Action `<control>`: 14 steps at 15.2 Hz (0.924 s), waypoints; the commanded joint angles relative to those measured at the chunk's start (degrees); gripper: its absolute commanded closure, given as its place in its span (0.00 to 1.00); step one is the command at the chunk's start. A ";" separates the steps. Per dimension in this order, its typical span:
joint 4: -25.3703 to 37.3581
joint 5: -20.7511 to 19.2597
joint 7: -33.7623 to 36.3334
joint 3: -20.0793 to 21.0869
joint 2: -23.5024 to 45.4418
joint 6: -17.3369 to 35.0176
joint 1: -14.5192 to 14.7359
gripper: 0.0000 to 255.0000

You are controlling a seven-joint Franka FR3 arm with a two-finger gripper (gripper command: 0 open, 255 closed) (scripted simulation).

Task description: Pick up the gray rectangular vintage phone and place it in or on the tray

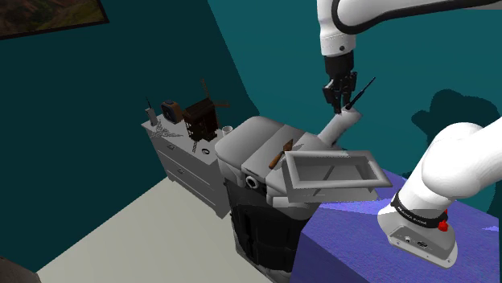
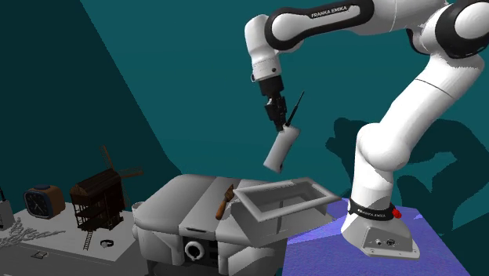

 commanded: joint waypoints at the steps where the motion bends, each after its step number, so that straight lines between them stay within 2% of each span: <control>1: -2.13 0.06 -0.05 -0.04 -1.57 0.57 0.07 1.00; 14: -11.50 0.25 0.22 0.22 -0.63 10.87 0.17 1.00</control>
